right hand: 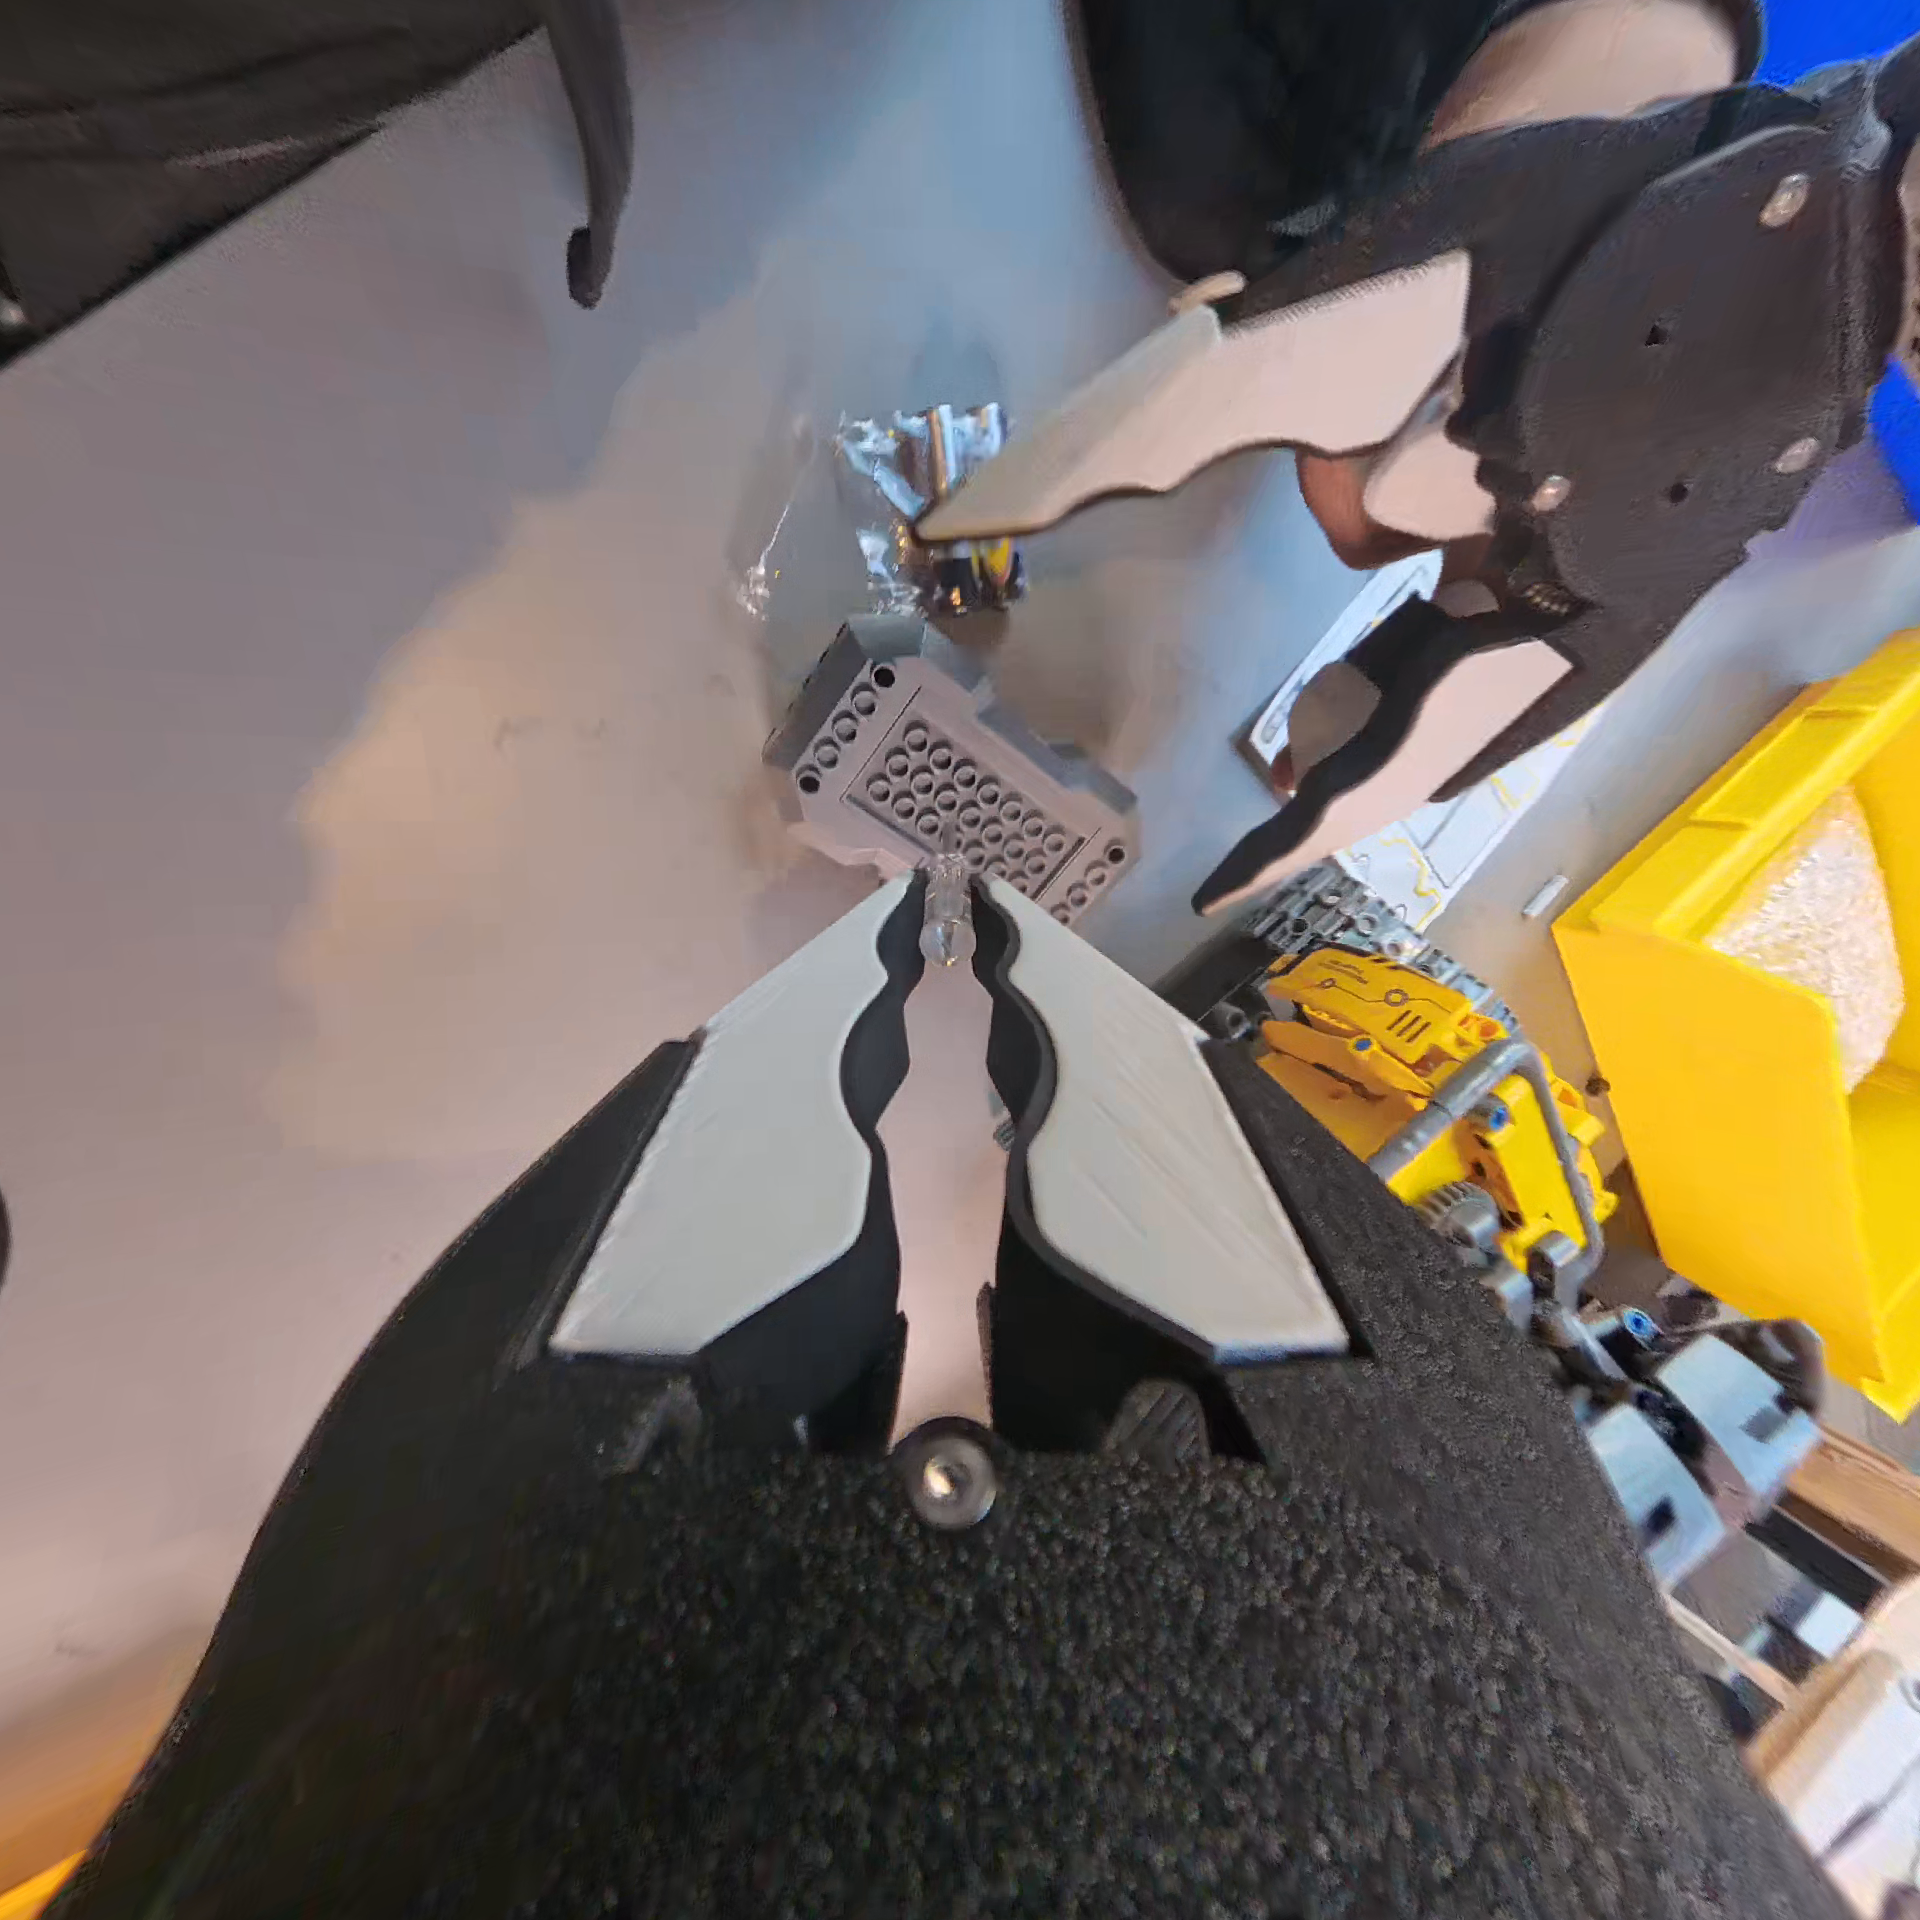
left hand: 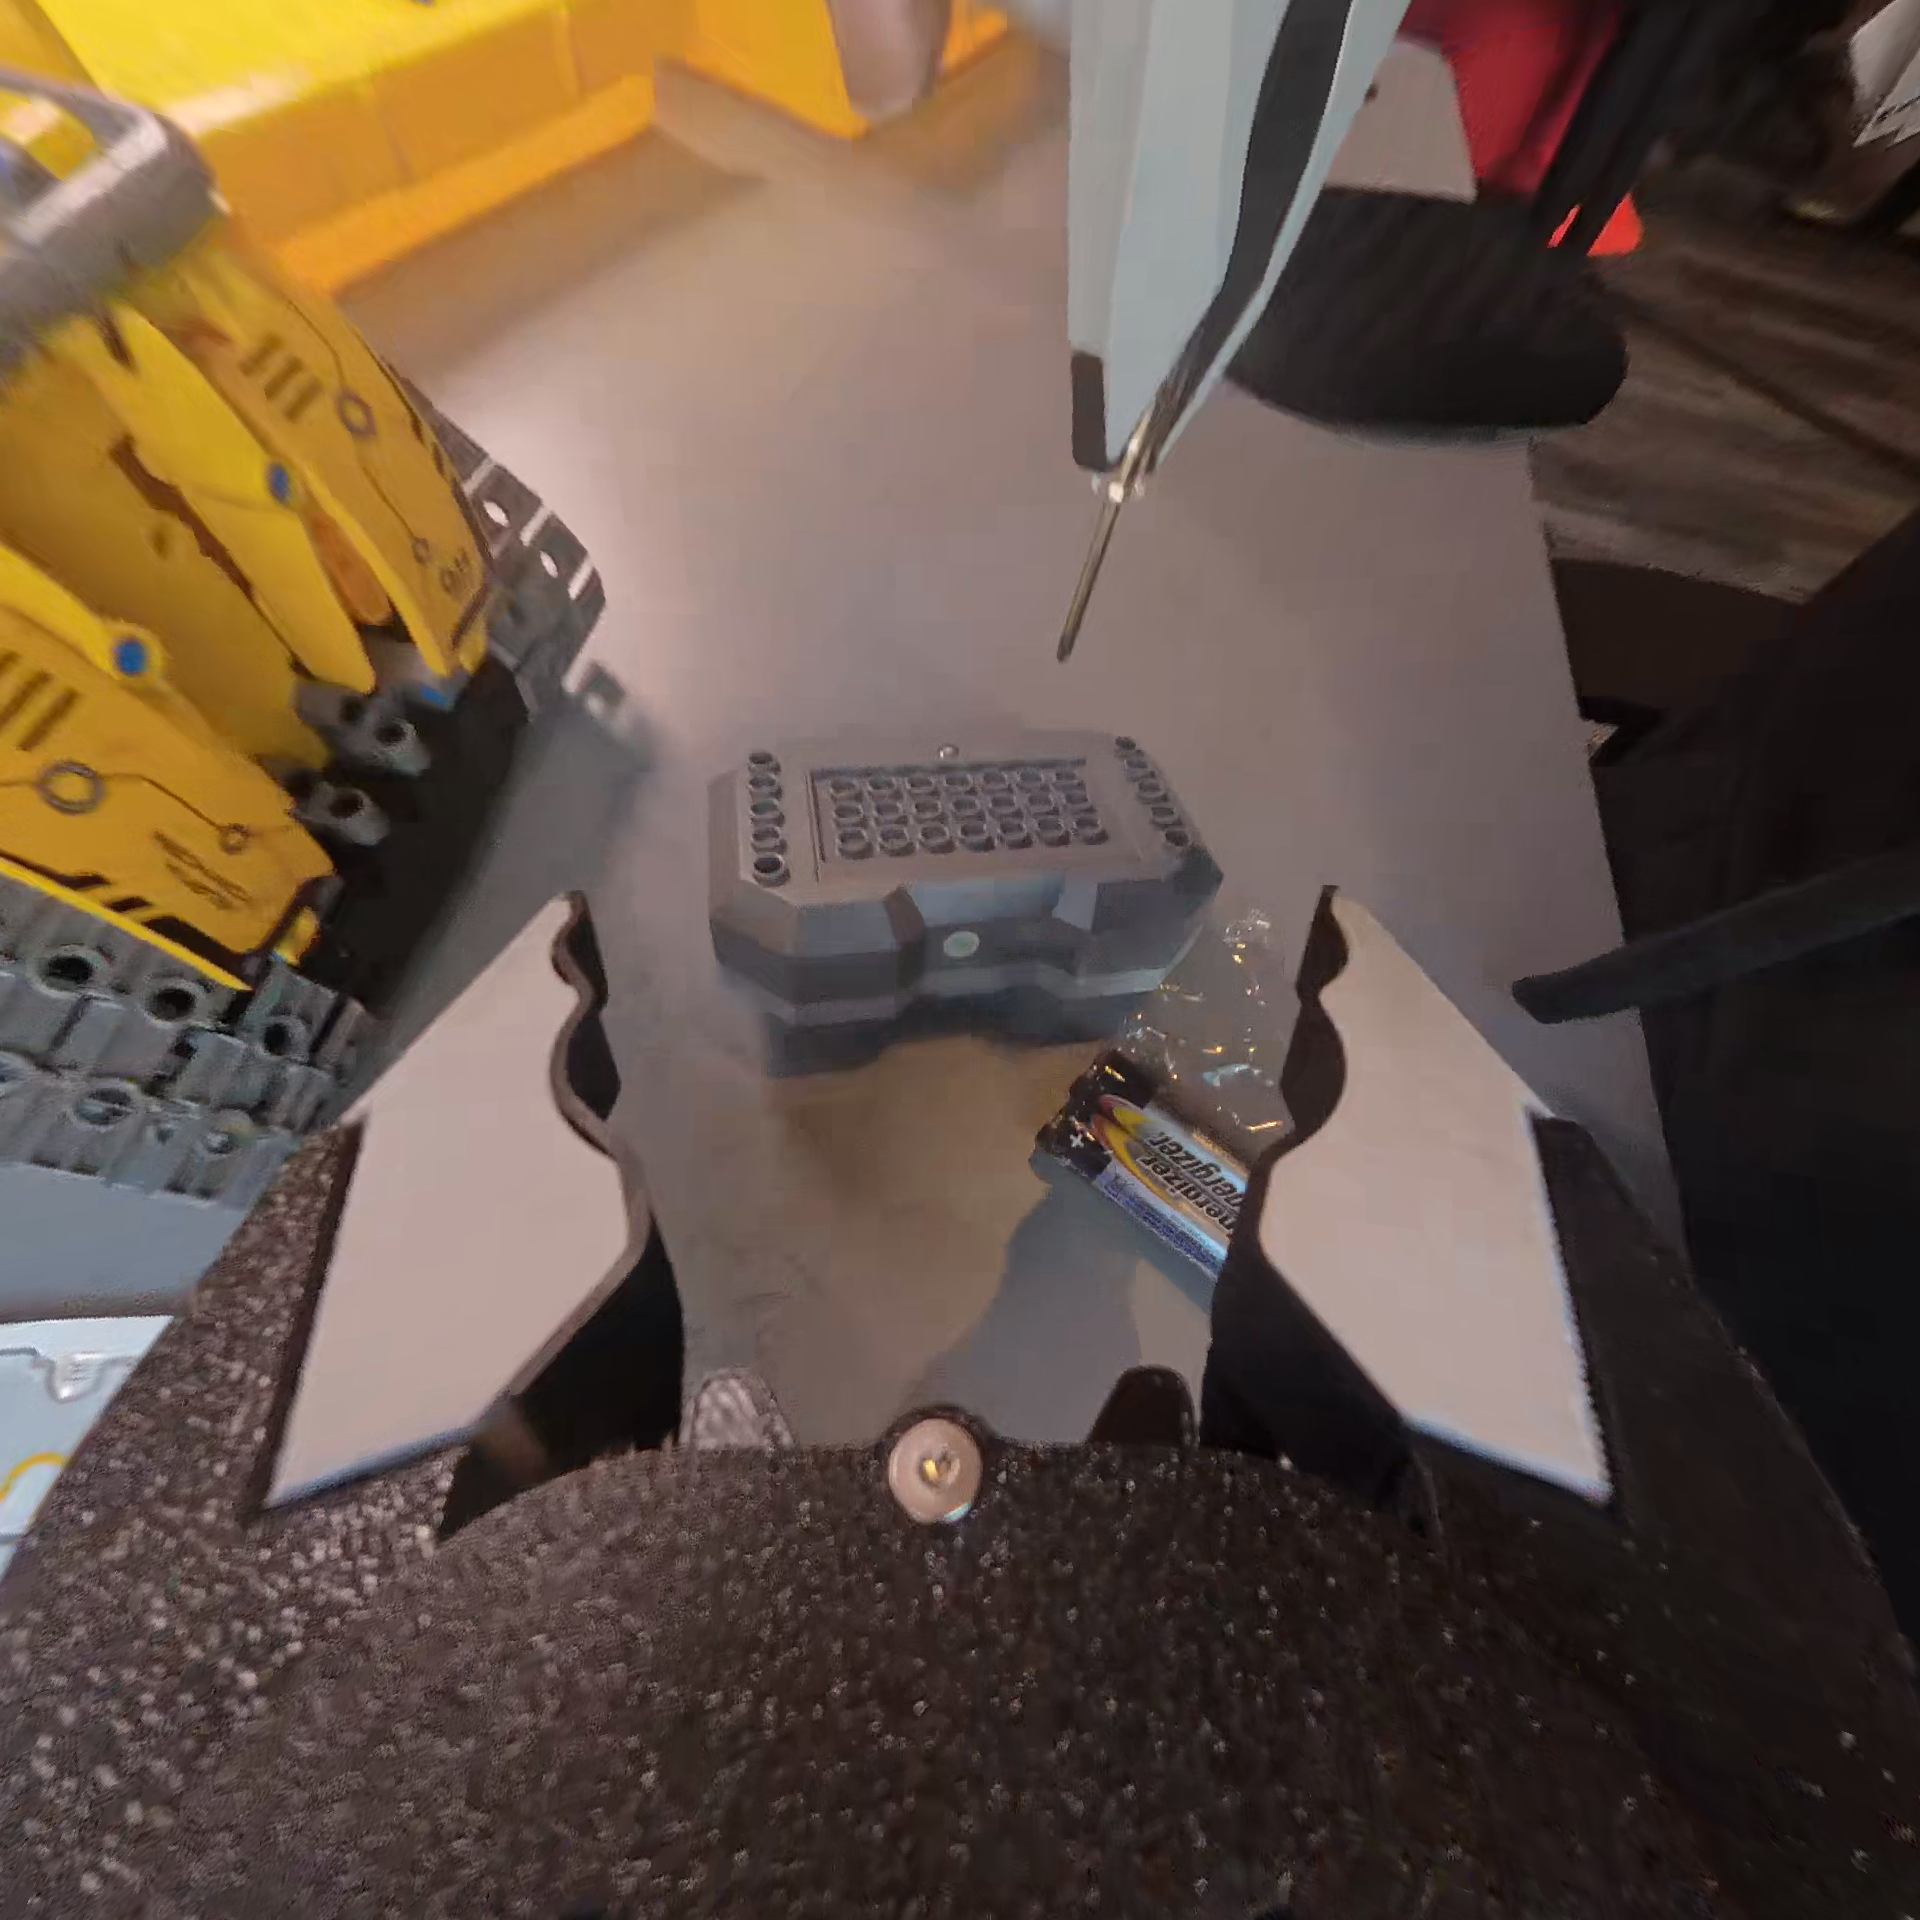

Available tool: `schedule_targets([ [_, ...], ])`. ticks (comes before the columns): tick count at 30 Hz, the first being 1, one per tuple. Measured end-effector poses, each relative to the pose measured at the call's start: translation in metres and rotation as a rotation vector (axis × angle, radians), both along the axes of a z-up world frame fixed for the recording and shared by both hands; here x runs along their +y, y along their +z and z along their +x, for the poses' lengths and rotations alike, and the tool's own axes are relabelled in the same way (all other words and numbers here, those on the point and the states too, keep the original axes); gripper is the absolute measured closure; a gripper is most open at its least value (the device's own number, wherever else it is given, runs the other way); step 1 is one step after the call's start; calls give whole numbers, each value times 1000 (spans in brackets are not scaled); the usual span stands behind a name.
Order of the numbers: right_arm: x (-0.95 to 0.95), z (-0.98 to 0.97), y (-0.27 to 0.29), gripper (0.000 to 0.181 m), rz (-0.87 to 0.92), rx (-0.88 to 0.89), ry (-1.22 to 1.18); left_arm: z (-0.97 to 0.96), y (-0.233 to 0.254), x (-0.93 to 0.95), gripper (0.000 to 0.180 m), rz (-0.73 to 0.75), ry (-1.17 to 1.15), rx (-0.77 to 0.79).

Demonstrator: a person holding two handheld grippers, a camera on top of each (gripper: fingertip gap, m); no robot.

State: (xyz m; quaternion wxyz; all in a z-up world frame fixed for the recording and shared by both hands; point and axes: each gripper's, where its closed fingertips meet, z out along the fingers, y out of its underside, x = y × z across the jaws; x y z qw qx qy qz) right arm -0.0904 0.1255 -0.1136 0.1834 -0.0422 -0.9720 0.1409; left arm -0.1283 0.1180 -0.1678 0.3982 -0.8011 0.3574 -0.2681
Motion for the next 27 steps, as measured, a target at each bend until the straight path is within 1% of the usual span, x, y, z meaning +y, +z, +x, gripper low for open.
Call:
schedule_targets([
  [2,9,0,-9,174,-9,-23,24,8,-19,-2,39,-34,2,65],
  [3,13,0,-13,174,-14,-34,33,11,-24,-1,38,-37,7,90],
  [4,16,-1,-17,174,-23,-44,40,14,-25,2,41,-25,13,102],
  [7,23,-3,-24,174,-36,-46,66,18,-29,6,59,-30,-8,105],
  [8,23,-4,-24,174,-45,-44,70,18,-31,6,61,-31,-23,111],
  [17,13,-2,-25,174,-75,-32,152,18,-31,3,62,-28,-179,105],
  [27,14,-7,-34,174,-80,-48,173,16,-32,0,62,-25,-208,107],
])
